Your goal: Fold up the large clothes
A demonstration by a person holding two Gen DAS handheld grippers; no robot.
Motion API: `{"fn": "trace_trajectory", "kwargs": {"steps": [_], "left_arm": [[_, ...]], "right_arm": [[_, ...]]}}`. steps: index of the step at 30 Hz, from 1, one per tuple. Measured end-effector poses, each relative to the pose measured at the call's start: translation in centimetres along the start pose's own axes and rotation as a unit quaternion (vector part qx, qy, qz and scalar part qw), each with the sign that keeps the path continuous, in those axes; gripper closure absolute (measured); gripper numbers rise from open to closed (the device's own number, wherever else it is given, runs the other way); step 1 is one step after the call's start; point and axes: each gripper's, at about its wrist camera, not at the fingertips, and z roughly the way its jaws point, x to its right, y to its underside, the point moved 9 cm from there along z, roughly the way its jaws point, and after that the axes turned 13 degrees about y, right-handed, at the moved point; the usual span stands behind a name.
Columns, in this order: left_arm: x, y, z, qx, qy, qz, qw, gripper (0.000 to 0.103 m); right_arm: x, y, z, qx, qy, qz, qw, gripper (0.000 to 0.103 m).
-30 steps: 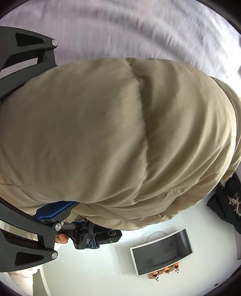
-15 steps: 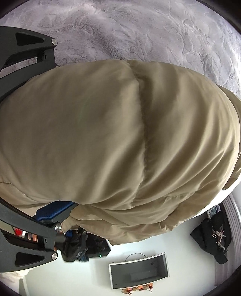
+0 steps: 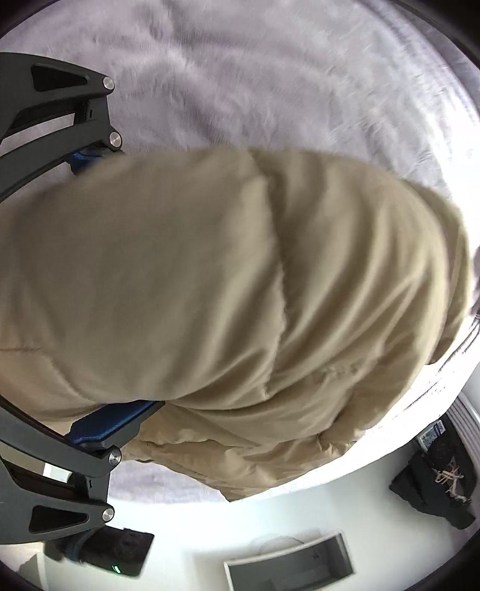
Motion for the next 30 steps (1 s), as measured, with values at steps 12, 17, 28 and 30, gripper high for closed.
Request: {"fn": "trace_trajectory", "kwargs": {"steps": [12, 17, 28, 30], "left_arm": [[5.2, 3.4, -4.3, 0.053, -0.093, 0.083, 0.9907, 0.005], [2.2, 5.6, -2.5, 0.041, -0.153, 0.118, 0.9803, 0.005], [0.3, 5.5, -2.0, 0.033, -0.153, 0.085, 0.9840, 0.004], [0.5, 5.6, -2.0, 0.032, -0.153, 0.082, 0.9843, 0.004]], "right_arm": [[3.9, 3.6, 6.3, -0.053, 0.027, 0.071, 0.996, 0.101], [3.2, 2.0, 1.1, -0.012, 0.022, 0.070, 0.997, 0.101], [-1.5, -7.9, -2.6, 0.123, 0.038, 0.020, 0.991, 0.101], [-0.9, -7.2, 1.6, 0.079, 0.080, 0.020, 0.993, 0.101]]}}
